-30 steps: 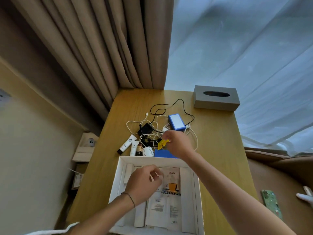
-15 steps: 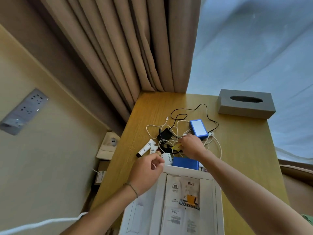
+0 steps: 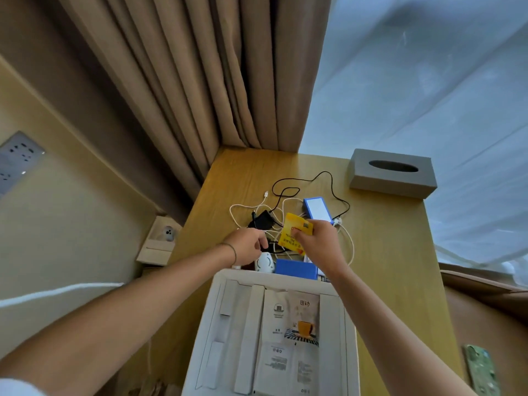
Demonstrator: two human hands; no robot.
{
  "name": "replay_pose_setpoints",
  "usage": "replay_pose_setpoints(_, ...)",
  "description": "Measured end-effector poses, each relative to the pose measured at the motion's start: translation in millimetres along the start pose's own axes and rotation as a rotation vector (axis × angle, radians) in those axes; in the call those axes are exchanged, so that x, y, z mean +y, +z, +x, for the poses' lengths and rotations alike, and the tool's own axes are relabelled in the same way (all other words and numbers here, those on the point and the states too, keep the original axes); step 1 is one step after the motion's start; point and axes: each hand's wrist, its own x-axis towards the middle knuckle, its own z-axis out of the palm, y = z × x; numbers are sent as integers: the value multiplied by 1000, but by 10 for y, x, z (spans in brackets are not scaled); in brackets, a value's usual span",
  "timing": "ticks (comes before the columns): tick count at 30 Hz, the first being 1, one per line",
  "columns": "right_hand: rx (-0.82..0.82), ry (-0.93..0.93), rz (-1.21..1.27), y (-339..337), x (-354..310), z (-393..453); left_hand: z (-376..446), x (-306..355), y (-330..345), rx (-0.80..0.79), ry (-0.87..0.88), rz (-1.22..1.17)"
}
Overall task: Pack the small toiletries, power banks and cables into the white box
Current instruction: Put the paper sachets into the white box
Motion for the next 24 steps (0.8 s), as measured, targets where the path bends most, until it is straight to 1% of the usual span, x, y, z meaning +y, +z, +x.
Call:
replay_pose_setpoints(5,55,92,183,12,-60,-390,238,24,96,-120,225,431)
replay_pose_setpoints(7,48,111,176,32,-51,-558,304,43,136,-169,334,611)
replay_pose_setpoints(9,62,120,147,47,-23,-705,363,71,188,-195,415,730)
replay_pose_setpoints(12,111,151,120,53,40,-872,425,110,233,-215,464,778)
replay_pose_setpoints(15,113,197,159,76,100,-985,488,94,232,-228,503,811)
replay_pose_setpoints(19,84,196,247,125,158,-1092,504,-1,250,-187,547,834)
replay_pose_setpoints(21,106,222,295,156,190,-1150,493,-68,266,-159,563,826)
replay_pose_setpoints(24,128,260,276,185,262,-1282,455,-132,264,-131,574,811)
